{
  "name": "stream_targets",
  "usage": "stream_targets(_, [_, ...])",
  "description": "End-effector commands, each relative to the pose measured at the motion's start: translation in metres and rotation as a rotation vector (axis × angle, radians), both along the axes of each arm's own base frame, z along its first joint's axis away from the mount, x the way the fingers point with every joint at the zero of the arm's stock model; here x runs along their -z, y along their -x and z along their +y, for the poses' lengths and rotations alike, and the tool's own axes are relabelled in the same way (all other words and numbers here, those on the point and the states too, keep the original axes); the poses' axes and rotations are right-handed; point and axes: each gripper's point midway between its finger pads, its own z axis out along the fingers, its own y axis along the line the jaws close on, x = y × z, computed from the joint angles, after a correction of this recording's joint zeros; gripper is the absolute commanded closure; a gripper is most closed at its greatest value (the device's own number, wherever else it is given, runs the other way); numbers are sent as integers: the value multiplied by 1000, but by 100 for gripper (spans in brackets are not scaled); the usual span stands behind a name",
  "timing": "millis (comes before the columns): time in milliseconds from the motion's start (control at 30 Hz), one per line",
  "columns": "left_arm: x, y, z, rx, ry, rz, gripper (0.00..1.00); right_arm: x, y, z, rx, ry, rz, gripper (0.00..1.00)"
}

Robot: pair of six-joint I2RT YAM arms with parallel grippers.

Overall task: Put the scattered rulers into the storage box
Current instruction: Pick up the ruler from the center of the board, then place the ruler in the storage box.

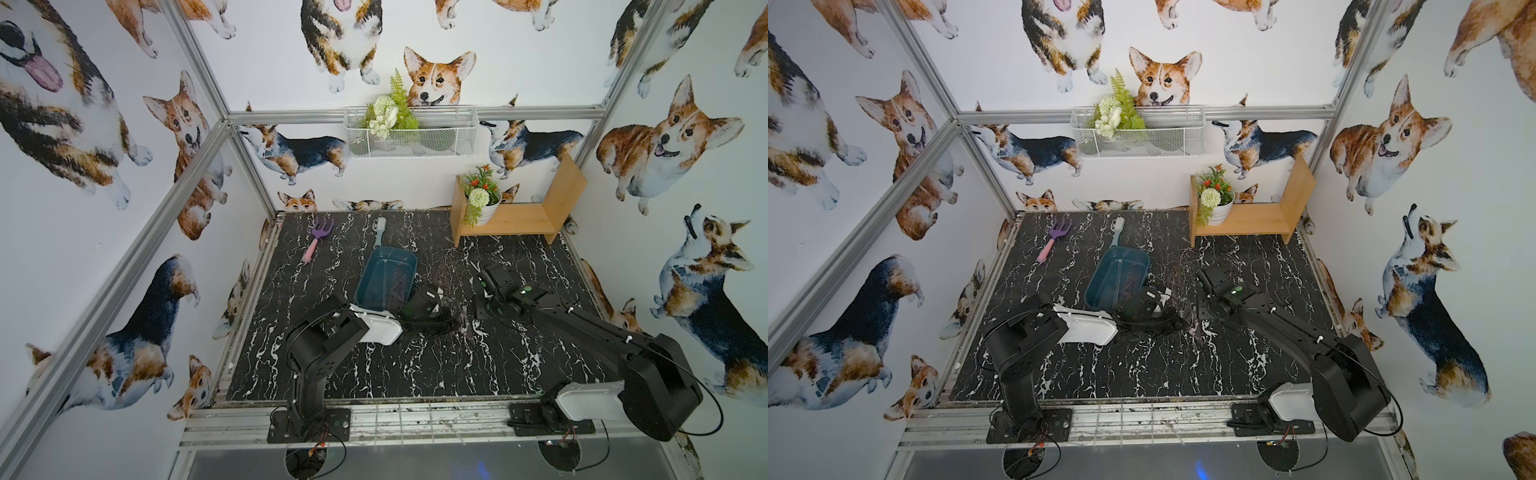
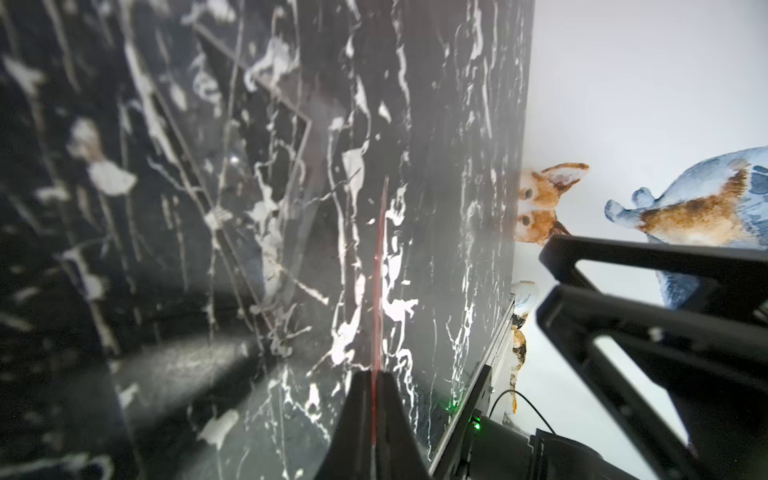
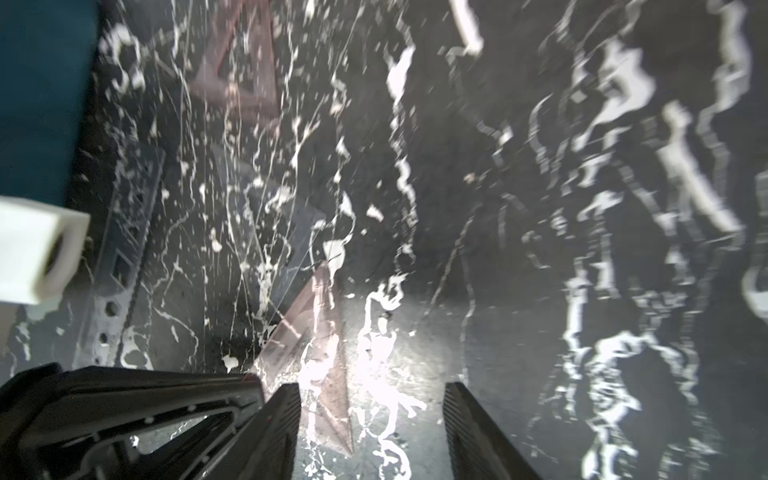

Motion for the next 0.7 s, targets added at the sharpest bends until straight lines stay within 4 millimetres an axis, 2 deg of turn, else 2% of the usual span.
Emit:
stream_targets(0, [-14, -4, 0, 41, -23, -43, 100, -10, 1, -8, -4, 30, -16, 38])
stream_targets(167, [-43, -12, 7, 74, -52, -103, 100, -22, -5, -2, -18, -5, -54, 38])
stream_targets(267, [-60, -19, 19, 83, -84, -141, 100, -29, -10, 5, -30, -34, -72, 38])
stream_targets(467, [-86, -36, 62, 65, -131, -186, 100, -42, -20, 20, -57, -97, -103, 38])
stream_targets(667, [-109, -56, 120, -10, -139, -216, 100, -55, -31, 38, -98, -165, -127, 38])
